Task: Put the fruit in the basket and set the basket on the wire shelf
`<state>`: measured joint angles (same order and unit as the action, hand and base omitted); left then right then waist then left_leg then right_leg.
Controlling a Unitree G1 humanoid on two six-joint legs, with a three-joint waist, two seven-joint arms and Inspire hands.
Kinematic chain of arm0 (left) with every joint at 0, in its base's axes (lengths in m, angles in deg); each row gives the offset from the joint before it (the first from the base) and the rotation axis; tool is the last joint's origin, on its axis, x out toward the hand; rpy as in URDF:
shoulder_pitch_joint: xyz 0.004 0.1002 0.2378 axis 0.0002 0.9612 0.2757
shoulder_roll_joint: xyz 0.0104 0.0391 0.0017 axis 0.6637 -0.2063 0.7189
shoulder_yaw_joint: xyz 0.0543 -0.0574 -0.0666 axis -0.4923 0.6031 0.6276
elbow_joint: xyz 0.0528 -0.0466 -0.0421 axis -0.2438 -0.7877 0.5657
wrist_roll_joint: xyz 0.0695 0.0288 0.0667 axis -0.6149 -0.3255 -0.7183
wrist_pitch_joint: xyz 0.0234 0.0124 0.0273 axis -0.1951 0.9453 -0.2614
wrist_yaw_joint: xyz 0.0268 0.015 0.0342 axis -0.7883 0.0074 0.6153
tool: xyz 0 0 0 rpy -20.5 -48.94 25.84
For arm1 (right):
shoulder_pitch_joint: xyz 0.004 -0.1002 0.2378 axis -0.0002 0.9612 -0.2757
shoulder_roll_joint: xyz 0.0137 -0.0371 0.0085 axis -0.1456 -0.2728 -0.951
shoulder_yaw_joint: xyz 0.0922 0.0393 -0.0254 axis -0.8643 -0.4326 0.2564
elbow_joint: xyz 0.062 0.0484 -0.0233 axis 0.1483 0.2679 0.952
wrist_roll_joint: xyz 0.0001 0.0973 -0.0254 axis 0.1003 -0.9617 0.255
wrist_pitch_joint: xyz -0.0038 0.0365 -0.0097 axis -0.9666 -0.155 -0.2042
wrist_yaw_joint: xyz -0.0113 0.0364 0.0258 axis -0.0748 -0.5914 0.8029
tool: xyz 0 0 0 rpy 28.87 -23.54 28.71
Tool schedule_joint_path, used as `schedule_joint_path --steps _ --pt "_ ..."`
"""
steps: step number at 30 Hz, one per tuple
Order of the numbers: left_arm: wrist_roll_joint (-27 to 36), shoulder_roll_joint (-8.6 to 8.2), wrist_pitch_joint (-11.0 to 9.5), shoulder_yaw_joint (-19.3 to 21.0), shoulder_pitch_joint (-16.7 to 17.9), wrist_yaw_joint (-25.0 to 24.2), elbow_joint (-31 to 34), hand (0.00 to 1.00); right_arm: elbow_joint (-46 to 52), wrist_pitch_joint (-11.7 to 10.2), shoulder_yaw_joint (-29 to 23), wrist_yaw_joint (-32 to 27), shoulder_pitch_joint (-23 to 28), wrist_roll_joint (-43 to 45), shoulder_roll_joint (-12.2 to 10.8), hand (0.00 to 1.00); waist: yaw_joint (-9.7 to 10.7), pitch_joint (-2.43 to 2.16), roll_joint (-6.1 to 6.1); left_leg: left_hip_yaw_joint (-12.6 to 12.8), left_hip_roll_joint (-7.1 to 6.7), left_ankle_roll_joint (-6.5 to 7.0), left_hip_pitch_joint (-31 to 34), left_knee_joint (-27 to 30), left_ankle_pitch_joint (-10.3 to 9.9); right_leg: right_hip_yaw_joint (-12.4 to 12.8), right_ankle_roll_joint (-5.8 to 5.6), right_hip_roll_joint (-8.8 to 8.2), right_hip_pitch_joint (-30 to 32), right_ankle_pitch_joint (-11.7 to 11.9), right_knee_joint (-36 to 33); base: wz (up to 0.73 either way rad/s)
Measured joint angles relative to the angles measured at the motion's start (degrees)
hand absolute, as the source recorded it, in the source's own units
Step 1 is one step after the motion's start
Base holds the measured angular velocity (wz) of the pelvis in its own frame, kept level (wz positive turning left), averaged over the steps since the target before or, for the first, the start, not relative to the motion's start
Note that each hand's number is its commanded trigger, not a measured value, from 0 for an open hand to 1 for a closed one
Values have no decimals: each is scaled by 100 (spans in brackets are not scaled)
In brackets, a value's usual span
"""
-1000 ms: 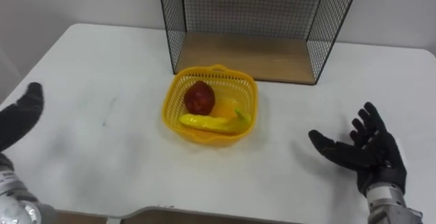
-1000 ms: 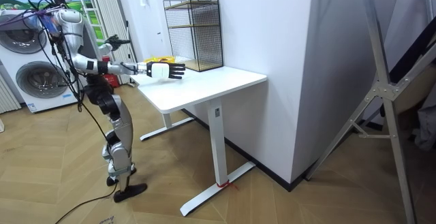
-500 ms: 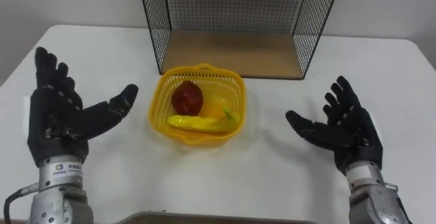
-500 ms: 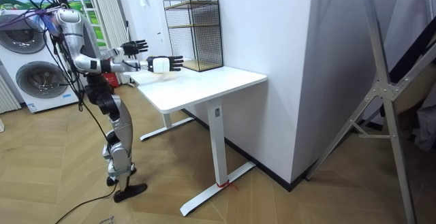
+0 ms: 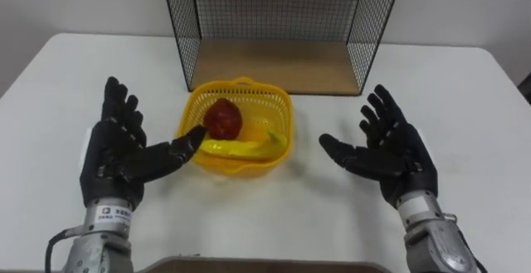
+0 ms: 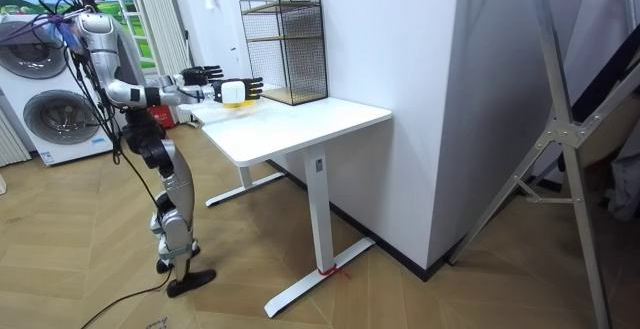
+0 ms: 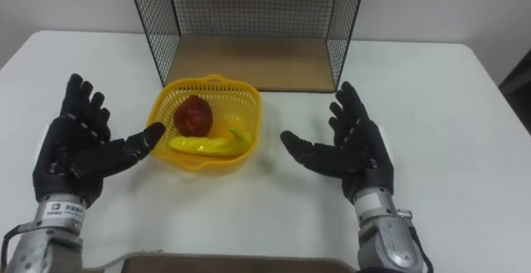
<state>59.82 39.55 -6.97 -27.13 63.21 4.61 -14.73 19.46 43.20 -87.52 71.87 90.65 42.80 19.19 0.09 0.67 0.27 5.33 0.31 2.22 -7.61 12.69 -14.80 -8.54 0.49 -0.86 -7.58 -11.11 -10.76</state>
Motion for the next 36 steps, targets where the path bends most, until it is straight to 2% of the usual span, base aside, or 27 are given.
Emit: schedule_joint_path --steps 2,7,11,17,24,31,36 --pt "86 -1 38 -26 0 -64 -35 0 0 0 52 25 -11 0 -2 0 6 4 5 -4 1 0 -10 0 0 20 0 2 -6 0 1 0" --pt "320 -29 108 -174 -2 -201 -110 0 -51 14 131 180 -11 -4 -3 0 13 56 -34 13 -1 0 -18 0 0 38 0 2 -12 0 0 -1" --pt "487 -70 214 -174 -3 -285 -110 0 -133 47 164 267 -11 -6 -3 0 19 63 -51 34 5 0 -2 -2 0 51 2 9 14 1 -6 -1" --pt "620 -114 317 -189 -3 -297 -110 0 -248 135 169 336 -11 -9 -7 0 12 54 -56 75 6 0 22 -3 0 57 2 8 60 1 -15 0" --pt "676 -141 402 -243 -9 -347 -204 0 -257 142 185 335 -12 -67 -33 0 9 40 -46 81 7 0 16 -3 0 57 2 7 54 1 -13 0" --pt "680 -154 560 -289 -15 -523 -485 0 -260 208 336 404 -11 -184 -40 0 15 4 5 96 10 0 14 -2 0 60 3 10 62 2 -12 0" --pt "682 -154 590 -287 -15 -568 -485 0 -260 275 335 440 -11 -197 -40 0 18 -9 17 98 11 0 5 2 0 59 5 9 47 4 -13 0"
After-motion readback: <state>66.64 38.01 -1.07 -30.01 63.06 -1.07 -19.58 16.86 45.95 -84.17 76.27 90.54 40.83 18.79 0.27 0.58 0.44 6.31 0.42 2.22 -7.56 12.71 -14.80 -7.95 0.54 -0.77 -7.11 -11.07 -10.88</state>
